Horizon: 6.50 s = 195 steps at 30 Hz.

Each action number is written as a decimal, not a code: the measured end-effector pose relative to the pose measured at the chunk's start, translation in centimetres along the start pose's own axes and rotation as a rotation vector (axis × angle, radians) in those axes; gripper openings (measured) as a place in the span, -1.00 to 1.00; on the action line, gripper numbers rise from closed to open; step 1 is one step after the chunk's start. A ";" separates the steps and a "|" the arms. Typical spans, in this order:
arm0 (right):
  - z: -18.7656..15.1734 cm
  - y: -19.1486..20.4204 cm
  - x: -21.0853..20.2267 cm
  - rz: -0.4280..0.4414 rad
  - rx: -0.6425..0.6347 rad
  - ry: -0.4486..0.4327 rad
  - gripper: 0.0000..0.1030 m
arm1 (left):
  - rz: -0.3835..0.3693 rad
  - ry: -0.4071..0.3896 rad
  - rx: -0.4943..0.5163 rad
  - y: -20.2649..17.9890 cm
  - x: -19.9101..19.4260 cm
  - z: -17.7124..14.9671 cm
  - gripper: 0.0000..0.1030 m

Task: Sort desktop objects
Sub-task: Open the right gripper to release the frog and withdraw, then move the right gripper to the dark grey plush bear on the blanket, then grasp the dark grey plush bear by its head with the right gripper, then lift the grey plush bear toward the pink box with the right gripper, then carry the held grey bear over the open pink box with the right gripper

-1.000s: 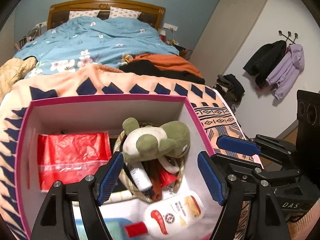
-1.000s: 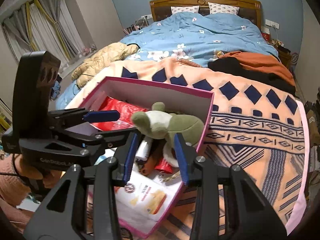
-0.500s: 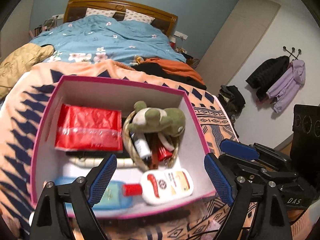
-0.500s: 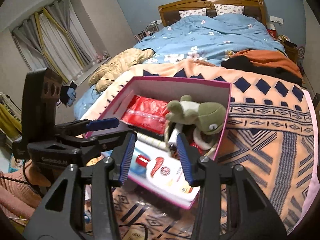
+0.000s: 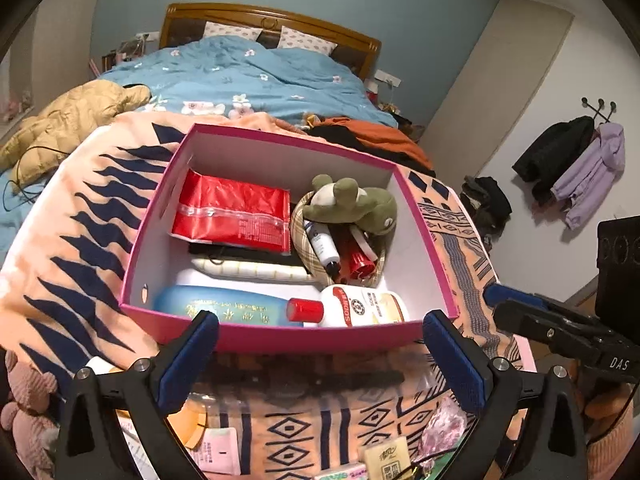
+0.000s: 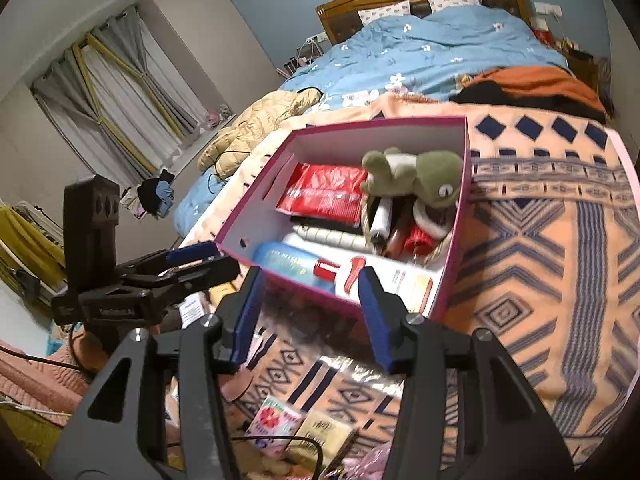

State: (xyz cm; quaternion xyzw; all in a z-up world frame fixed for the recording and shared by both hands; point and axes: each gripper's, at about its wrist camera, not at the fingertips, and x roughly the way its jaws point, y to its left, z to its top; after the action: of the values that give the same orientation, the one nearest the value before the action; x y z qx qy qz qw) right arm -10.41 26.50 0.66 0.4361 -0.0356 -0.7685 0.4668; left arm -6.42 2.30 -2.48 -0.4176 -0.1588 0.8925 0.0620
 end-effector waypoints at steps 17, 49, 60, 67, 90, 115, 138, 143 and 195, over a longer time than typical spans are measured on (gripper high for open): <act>-3.2 1.6 1.2 0.111 0.004 0.075 0.01 | 0.144 0.077 -0.082 2.6 -3.6 -2.9 1.00; -4.0 12.6 12.7 0.140 -0.075 0.279 0.01 | 0.389 0.165 -0.245 22.7 -9.3 -10.1 0.96; -4.4 16.0 16.0 0.185 -0.135 0.352 0.01 | 0.327 0.181 -0.239 23.1 -9.9 -11.4 0.92; -4.5 16.8 17.4 0.211 -0.153 0.375 0.01 | 0.217 0.224 -0.210 20.0 -9.9 -12.6 0.86; -5.0 16.0 17.4 0.217 -0.144 0.381 0.01 | 0.181 0.316 -0.308 21.1 -7.5 -15.3 -0.24; -5.6 14.6 15.0 0.392 -0.059 0.380 0.03 | -0.129 0.272 0.303 8.7 -9.1 -10.6 -0.24; -3.7 5.8 8.7 0.165 0.351 0.037 -0.03 | -0.097 0.230 0.163 9.2 -5.2 -7.3 0.15; -5.2 4.2 9.0 0.129 0.461 0.029 -0.03 | -0.137 0.253 0.100 10.3 -3.0 -6.7 -0.11; -7.2 0.5 10.0 0.037 0.286 0.146 -0.04 | -0.092 0.390 0.006 6.8 4.3 -5.9 -0.01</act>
State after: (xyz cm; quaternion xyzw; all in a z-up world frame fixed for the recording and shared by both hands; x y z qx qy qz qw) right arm -6.86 21.25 -9.95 0.5523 -0.1185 -0.7132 0.4151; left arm -4.47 -1.70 -11.42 -0.5747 -0.1602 0.7914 0.1335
